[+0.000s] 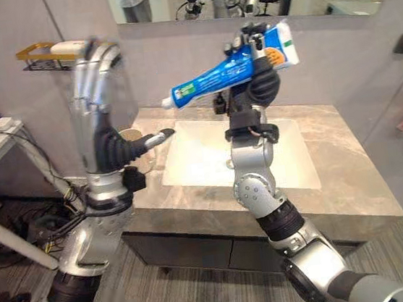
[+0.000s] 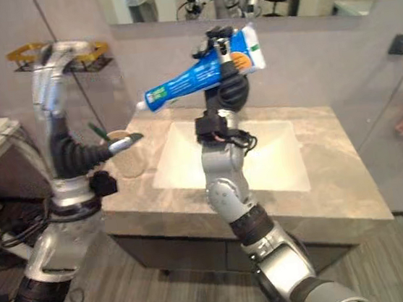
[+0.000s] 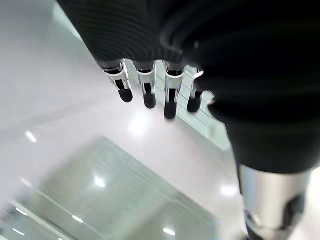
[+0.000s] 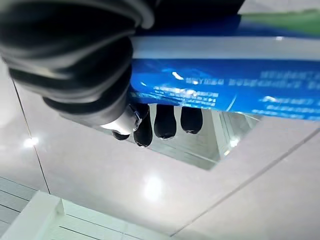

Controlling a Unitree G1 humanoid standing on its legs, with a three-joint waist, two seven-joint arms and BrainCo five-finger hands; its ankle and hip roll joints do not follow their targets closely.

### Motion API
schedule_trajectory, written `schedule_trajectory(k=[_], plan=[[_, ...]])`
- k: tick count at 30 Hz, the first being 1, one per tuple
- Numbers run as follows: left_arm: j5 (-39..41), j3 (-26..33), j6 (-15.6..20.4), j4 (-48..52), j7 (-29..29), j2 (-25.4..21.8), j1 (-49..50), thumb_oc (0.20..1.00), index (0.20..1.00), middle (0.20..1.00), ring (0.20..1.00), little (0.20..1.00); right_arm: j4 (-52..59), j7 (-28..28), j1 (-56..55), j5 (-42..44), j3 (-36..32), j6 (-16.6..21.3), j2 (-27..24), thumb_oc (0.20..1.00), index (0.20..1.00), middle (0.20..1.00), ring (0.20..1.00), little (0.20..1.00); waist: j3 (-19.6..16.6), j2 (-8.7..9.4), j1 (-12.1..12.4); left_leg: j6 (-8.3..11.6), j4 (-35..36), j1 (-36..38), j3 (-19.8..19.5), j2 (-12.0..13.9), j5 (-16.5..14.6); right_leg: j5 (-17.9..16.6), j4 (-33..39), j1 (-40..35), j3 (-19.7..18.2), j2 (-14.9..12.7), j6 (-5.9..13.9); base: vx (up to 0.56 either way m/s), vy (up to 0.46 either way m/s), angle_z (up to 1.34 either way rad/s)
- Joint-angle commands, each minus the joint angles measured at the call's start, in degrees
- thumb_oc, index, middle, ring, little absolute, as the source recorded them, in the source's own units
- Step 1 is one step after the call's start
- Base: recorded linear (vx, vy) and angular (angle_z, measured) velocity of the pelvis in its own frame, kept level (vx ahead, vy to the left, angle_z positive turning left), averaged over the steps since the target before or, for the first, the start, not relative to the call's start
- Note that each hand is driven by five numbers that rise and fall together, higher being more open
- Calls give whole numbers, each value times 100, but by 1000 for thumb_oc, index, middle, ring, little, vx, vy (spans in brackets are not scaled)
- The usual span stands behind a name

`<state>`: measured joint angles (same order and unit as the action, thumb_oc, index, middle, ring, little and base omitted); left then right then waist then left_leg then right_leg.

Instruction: Put brush and paste in cup on sink, flatten towel.

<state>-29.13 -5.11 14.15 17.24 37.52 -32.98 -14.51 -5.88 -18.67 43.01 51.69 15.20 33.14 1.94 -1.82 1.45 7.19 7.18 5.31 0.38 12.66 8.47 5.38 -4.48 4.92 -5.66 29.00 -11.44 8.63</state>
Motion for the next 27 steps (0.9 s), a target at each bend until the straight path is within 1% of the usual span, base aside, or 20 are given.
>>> schedule_trajectory(k=[1,4,5,7,8,11,13,16,17,18,20,21,23,24,27], plan=[[197,211,138,246,13,-523,356,1000,1000,1000,1000,1000,77,-175,780,-733,-500,220,-244,200,200,200,200,200,65,289,273,-127,-31,2,-448,-145,-248,-56,-215,-279,27,-297,225,-9,-18,37],[486,320,310,161,-78,-496,919,1000,1000,1000,1000,1000,-18,-300,909,-1030,-549,152,-432,200,200,200,200,200,103,331,408,-125,-31,-41,-560,-166,-224,-48,-216,-329,137,-292,230,-1,-20,18],[876,215,444,-28,-196,-416,1263,1000,1000,1000,1000,1000,-96,-392,1003,-1247,-542,93,-601,200,200,200,200,200,146,359,509,-129,-31,-85,-629,-187,-195,-51,-215,-335,189,-287,234,-27,-20,9],[1256,25,548,-191,-408,-413,1565,1000,1000,1000,1000,1000,-187,-472,1098,-1402,-514,15,-745,200,200,200,200,200,184,377,621,-137,-31,-142,-696,-205,-169,-49,-215,-352,268,-290,242,-20,-13,24],[1264,22,553,-196,-413,-416,1561,1000,1000,1000,1000,1000,-189,-479,1099,-1408,-516,15,-746,200,200,200,200,200,183,378,621,-138,-31,-144,-699,-206,-169,-50,-214,-353,272,-290,243,-9,-6,32],[1709,-367,581,-526,-902,-527,2032,1000,1000,1000,1000,1000,-514,-654,1366,-1928,-421,-233,-1098,200,200,200,200,200,259,415,806,-157,-31,-222,-822,-255,-126,-62,-229,-369,386,-296,271,-22,-8,24],[1947,-546,587,-798,-1178,-613,2264,1000,1000,1000,1000,1000,-699,-696,1489,-2070,-367,-307,-1227,200,200,200,200,200,297,433,917,-172,-31,-266,-881,-284,-110,-80,-227,-371,445,-293,291,-23,1,11],[1872,-841,520,-1413,-1600,-876,2514,1000,1000,1000,1000,1000,-1065,-779,1736,-2346,-285,-453,-1380,200,200,200,200,200,330,455,1070,-191,-31,-322,-962,-311,-91,-90,-230,-373,511,-289,316,-7,1,22],[1600,-963,452,-1832,-1797,-1080,2616,1000,1000,1000,1000,1000,-1219,-779,1829,-2499,-176,-532,-1470,200,200,200,200,200,355,468,1159,-193,-31,-355,-1006,-324,-76,-90,-231,-374,554,-283,331,-4,11,12],[1519,-946,455,-1908,-1835,-1154,2657,1000,1000,1000,1000,1000,-1276,-764,1836,-2497,-158,-545,-1486,200,200,200,200,200,369,471,1192,-196,-31,-374,-1026,-332,-71,-88,-235,-373,568,-280,332,-3,7,13],[1535,-935,434,-2081,-1906,-1180,2715,1000,1000,1000,1000,1000,-1333,-750,1871,-2464,-146,-539,-1459,200,200,200,200,200,385,487,1220,-193,-31,-390,-1044,-336,-70,-86,-243,-372,577,-280,332,26,-11,19],[1557,-929,414,-2209,-1958,-1172,2769,1000,1000,1000,1000,1000,-1389,-755,1884,-2464,-133,-544,-1445,200,200,200,200,200,377,509,1231,-153,-31,-362,-1095,-317,-183,6,-234,-415,498,-247,383,57,-23,17],[1586,-907,416,-2311,-2047,-1203,2806,1000,1000,1000,1000,1000,-1539,-718,1897,-2407,-136,-569,-1420,200,200,200,200,200,410,529,1274,-155,-31,-392,-1128,-329,-176,10,-247,-408,537,-247,385,17,-3,9],[1638,-916,404,-2426,-2079,-1181,2821,1000,1000,1000,1000,1000,-1719,-720,1892,-2339,-139,-577,-1379,200,200,200,200,200,440,550,1304,-162,-31,-419,-1152,-342,-173,-3,-247,-399,554,-253,388,-20,20,4],[1706,-887,388,-2464,-2171,-1102,2859,1000,1000,1000,1000,1000,-1813,-635,1879,-2351,-60,-657,-1428,200,200,200,200,200,489,573,1330,-184,-31,-439,-1146,-363,-177,-39,-248,-368,551,-272,402,-10,21,1]])
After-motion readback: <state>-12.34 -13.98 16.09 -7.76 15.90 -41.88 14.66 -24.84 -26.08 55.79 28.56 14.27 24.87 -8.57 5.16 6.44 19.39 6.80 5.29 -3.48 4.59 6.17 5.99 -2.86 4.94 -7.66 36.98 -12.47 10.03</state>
